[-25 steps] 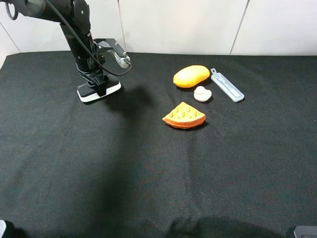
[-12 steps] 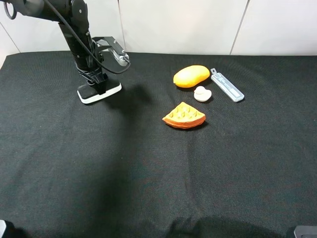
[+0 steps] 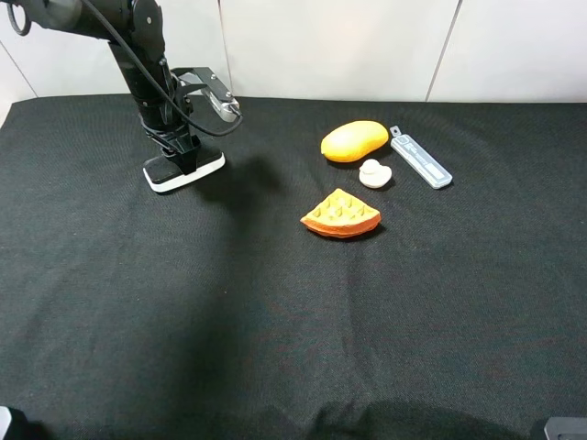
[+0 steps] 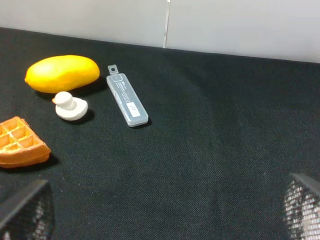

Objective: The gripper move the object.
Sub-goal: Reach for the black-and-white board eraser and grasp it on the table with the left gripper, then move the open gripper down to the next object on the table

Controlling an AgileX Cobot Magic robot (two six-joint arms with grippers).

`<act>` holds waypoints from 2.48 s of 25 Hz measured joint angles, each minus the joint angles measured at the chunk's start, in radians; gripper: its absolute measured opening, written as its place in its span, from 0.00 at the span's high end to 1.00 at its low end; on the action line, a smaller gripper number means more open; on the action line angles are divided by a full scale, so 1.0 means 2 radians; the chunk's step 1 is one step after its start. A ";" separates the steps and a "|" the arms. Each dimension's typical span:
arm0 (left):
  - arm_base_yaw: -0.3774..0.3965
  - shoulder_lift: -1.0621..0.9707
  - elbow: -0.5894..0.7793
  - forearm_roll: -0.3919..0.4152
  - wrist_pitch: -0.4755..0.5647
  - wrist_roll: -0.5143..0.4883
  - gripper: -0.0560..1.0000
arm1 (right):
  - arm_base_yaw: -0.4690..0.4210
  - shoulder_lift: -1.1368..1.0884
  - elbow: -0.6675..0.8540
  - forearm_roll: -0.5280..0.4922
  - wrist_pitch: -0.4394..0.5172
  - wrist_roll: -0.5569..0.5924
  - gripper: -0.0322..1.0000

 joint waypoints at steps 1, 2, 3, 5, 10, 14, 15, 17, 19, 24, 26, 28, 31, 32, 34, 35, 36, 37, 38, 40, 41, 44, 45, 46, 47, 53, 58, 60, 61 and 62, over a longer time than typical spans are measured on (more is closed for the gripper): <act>0.000 0.000 0.000 0.000 0.000 0.000 0.28 | 0.000 0.000 0.000 0.000 0.000 0.000 0.30; 0.000 0.001 0.000 0.000 0.000 0.000 0.28 | 0.000 0.000 0.000 0.000 0.000 0.000 0.30; 0.000 0.003 0.000 0.000 0.000 0.000 0.28 | 0.000 0.000 0.000 0.000 0.000 0.000 0.30; 0.000 0.011 0.000 0.000 0.002 0.000 0.28 | 0.000 0.000 0.000 0.000 0.000 0.000 0.30; 0.000 0.024 0.000 0.000 0.005 0.000 0.28 | 0.000 0.000 0.000 0.000 0.000 0.000 0.30; 0.000 0.024 0.000 0.000 0.005 0.000 0.28 | 0.000 0.000 0.000 0.000 0.000 0.000 0.30; 0.000 0.024 0.000 0.000 0.005 0.000 0.28 | 0.000 0.000 0.000 0.000 0.000 0.000 0.30; 0.000 0.024 0.000 0.000 0.005 0.000 0.28 | 0.000 0.000 0.000 0.000 0.000 0.000 0.30; 0.000 0.024 0.000 0.000 0.005 0.000 0.28 | 0.000 0.000 0.000 0.000 0.000 0.000 0.30; 0.000 0.024 0.000 0.000 0.005 0.000 0.32 | 0.000 0.000 0.000 0.000 0.000 0.000 0.30; 0.000 0.024 0.000 0.000 0.006 -0.002 0.32 | 0.000 0.000 0.000 0.000 0.000 0.000 0.30; 0.000 0.024 0.000 0.000 0.008 -0.004 0.32 | 0.000 0.000 0.000 0.000 0.000 0.000 0.30; 0.000 0.024 0.000 0.000 0.009 -0.012 0.32 | 0.000 0.000 0.000 0.000 0.000 0.000 0.30; 0.000 0.024 0.000 0.000 0.009 -0.013 0.32 | 0.000 0.000 0.000 0.000 0.000 0.000 0.30; 0.000 0.024 0.000 0.000 0.009 -0.015 0.32 | 0.000 0.000 0.000 0.000 0.000 0.000 0.30; 0.000 0.024 -0.001 0.000 0.009 -0.015 0.32 | 0.000 0.000 0.000 0.000 0.000 0.000 0.30; 0.000 0.024 -0.004 0.000 0.013 -0.015 0.32 | 0.000 0.000 0.000 0.000 0.000 0.000 0.30; 0.000 0.024 -0.008 0.000 0.017 -0.017 0.32 | 0.000 0.000 0.000 0.000 0.000 0.000 0.30; 0.000 0.024 -0.015 0.000 0.022 -0.020 0.32 | 0.000 0.000 0.000 0.000 0.000 0.000 0.30; -0.002 0.024 -0.030 0.000 0.031 -0.030 0.32 | 0.000 0.000 0.000 0.000 0.000 0.000 0.30; -0.003 0.024 -0.039 0.000 0.036 -0.034 0.32 | 0.000 0.000 0.000 0.000 0.000 0.000 0.30; -0.011 0.024 -0.056 -0.001 0.047 -0.040 0.32 | 0.000 0.000 0.000 0.000 0.000 0.000 0.30; -0.013 0.024 -0.061 -0.001 0.050 -0.040 0.32 | 0.000 0.000 0.000 0.000 0.000 0.000 0.30; -0.016 0.024 -0.064 -0.001 0.053 -0.040 0.32 | 0.000 0.000 0.000 0.000 0.000 0.000 0.30; -0.020 0.024 -0.067 -0.001 0.053 -0.041 0.32 | 0.000 0.000 0.000 0.000 0.000 0.000 0.30; -0.049 0.024 -0.074 -0.004 0.058 -0.041 0.32 | 0.000 0.000 0.000 0.000 0.000 0.000 0.30; -0.080 0.024 -0.074 -0.015 0.066 -0.041 0.32 | 0.000 0.000 0.000 0.000 0.000 0.000 0.30; -0.092 0.024 -0.074 -0.025 0.069 -0.041 0.32 | 0.000 0.000 0.000 0.000 0.000 0.000 0.30; -0.099 0.024 -0.074 -0.030 0.071 -0.041 0.32 | 0.000 0.000 0.000 0.000 0.000 0.000 0.30; -0.106 0.024 -0.074 -0.035 0.075 -0.041 0.32 | 0.000 0.000 0.000 0.000 0.000 0.000 0.30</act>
